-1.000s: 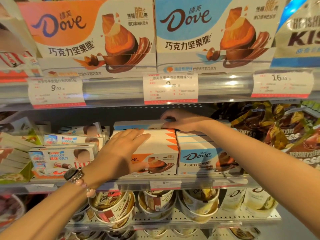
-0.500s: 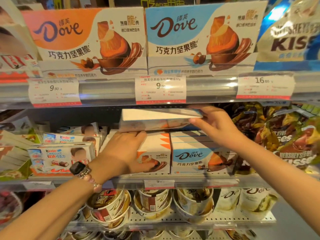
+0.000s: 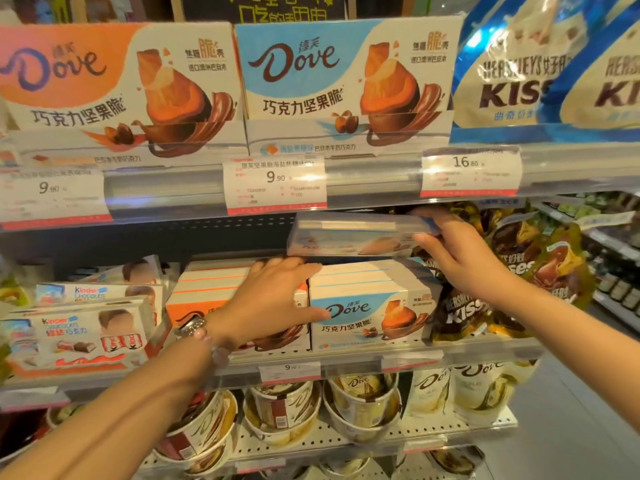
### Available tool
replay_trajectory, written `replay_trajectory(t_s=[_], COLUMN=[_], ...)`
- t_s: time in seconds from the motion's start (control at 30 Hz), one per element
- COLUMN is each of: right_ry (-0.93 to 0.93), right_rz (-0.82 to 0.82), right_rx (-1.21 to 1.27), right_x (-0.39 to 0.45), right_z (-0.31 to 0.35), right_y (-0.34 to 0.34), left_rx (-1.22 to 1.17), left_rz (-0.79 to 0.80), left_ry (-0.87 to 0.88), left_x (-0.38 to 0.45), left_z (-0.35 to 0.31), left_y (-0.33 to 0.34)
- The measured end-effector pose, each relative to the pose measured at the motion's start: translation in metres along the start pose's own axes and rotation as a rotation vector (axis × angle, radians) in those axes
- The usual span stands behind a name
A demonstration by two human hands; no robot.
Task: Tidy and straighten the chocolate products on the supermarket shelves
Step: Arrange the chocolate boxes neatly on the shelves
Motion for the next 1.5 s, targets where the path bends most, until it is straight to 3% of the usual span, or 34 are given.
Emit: replay_trajectory(t_s=[0.3,0.63,0.8,0.97,1.1,1.2,1.33,1.5], right_ry=[0.098,0.074,0.004,0.056,0.037,-0.027,-0.047,-0.052], right_rz=[0.106,0.278,0.402,0.466,0.675,0.778,0.776,0.759], right_rx=[-0.064,-0.178,-0.262,-0.364,-0.195,-0.277,-0.36,-0.357], right_x=[0.005,0.002,0.003,0.004,-0.007,-0.014,-0.014,-0.013], right_z=[-0.018,-0.024,-0.02,-0.023,-0.004,0.002,0.0,0.002], right_y=[0.007,0.024,0.055,0.067,0.095,0.114,0.12,0.119], left_rx=[0.026,-0.109,-0.175,0.034,0.093,-0.017,-0.007,-0.179], left_rz=[0.012,0.011,0.011,0.035,0.066,0.159,0.167,0.242], left_ry=[0.019,0.054,-0.034,0.038,0.066,0.111,0.038,-0.021], left_x=[-0.007,-0.01,-0.008,-0.003,-0.001,0.001,-0.002,-0.01], left_z=[-0.004,-0.005,0.006,0.0,0.001,0.011,0.046,0.062], left_y=[-0.002,-0.008,-0.008,0.0,0.005,-0.005,-0.023,-0.015])
Point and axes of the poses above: each hand's wrist, its own x-axis towards the middle knuckle, its own y-axis out of the palm, z = x × y, the point moved 10 cm from there along x, towards the middle knuckle, and after that the axes turned 1 degree about x, right-handed, at the moved point
